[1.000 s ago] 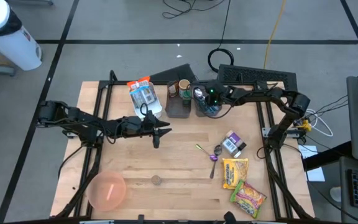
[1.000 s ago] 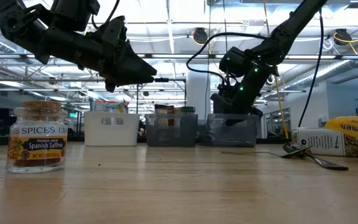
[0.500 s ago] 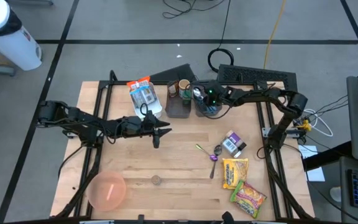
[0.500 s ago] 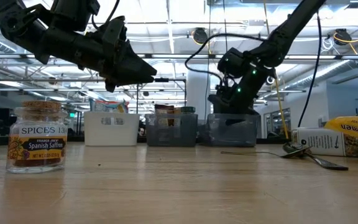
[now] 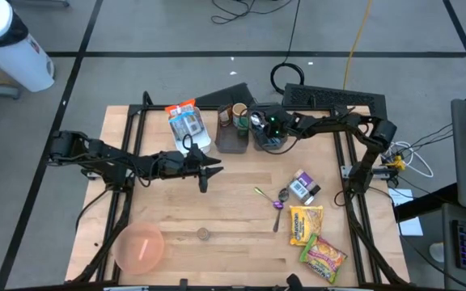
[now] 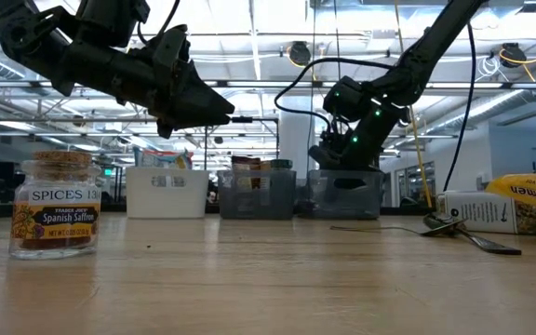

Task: Pick & Place Food Item
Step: Put the blue patterned spoon into the right black bin, then put the brown seasoning bottle into the left black bin

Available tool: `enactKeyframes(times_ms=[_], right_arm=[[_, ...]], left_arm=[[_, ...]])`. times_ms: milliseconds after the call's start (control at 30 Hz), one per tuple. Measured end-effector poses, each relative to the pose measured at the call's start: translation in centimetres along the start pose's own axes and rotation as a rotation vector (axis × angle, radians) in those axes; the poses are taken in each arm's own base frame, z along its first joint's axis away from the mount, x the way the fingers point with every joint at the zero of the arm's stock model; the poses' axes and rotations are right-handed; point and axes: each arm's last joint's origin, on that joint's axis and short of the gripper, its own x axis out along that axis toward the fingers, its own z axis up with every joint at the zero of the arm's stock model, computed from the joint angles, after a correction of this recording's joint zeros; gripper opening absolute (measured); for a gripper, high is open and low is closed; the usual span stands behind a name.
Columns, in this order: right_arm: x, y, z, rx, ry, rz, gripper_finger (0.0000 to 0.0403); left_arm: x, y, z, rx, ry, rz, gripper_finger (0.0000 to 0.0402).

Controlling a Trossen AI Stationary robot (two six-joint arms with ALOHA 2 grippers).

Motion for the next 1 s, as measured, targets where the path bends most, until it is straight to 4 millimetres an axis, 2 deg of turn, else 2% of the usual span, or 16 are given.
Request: enactKeyframes(times_ms=[667, 800, 1000], right_arm=[[0.0, 0.1, 0.1, 0.005, -0.015, 0.020, 0.0084], [-0.7, 0.2, 0.5, 0.003, -0.030, 0.049, 0.0085], [-4.3, 1.0, 2.5, -0.017, -0.143, 0.181, 0.0088]], left_arm=[[0.0, 0.0, -0.1, 0.001, 0.011, 0.003, 0.0147], [0.0, 0.0, -0.1, 0.000, 0.011, 0.003, 0.0147], [0.0, 0.0, 0.0, 0.002, 0.003, 0.001, 0.0147]])
